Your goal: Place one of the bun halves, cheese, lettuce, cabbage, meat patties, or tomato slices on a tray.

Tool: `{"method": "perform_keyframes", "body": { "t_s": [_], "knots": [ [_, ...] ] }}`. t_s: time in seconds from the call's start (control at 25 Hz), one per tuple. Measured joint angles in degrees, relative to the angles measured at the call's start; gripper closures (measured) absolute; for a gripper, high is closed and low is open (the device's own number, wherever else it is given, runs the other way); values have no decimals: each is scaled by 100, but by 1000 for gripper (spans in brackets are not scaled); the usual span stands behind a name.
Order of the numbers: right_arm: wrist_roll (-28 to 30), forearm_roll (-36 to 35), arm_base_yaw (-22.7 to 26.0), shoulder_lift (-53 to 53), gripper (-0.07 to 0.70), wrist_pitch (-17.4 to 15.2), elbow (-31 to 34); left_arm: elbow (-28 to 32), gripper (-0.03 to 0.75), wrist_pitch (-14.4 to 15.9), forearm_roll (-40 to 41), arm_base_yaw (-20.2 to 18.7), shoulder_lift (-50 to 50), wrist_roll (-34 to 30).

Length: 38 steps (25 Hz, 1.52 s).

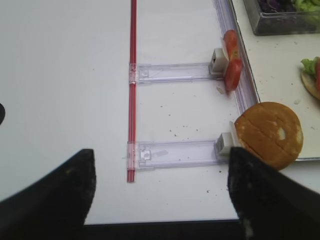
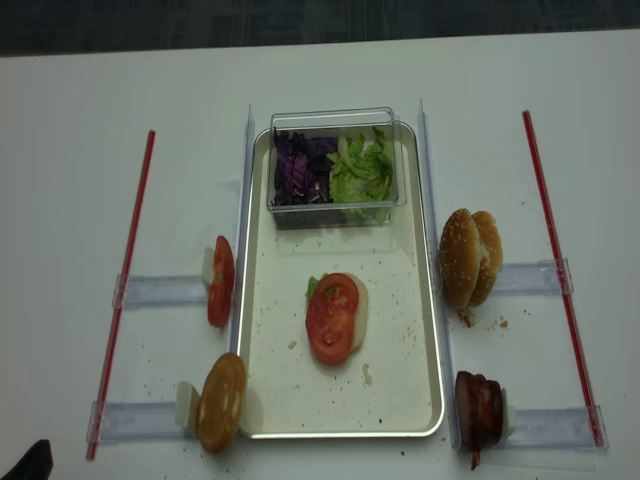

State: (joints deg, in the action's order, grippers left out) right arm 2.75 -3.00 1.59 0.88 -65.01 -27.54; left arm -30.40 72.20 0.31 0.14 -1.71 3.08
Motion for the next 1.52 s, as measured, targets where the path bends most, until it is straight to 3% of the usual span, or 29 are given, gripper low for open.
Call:
{"method": "perform_keyframes", "body": {
  "t_s": [1.52],
  "knots": [
    [-10,0,0,0,186,0,0,0,213,0,9,0,0,22]
  ]
}}
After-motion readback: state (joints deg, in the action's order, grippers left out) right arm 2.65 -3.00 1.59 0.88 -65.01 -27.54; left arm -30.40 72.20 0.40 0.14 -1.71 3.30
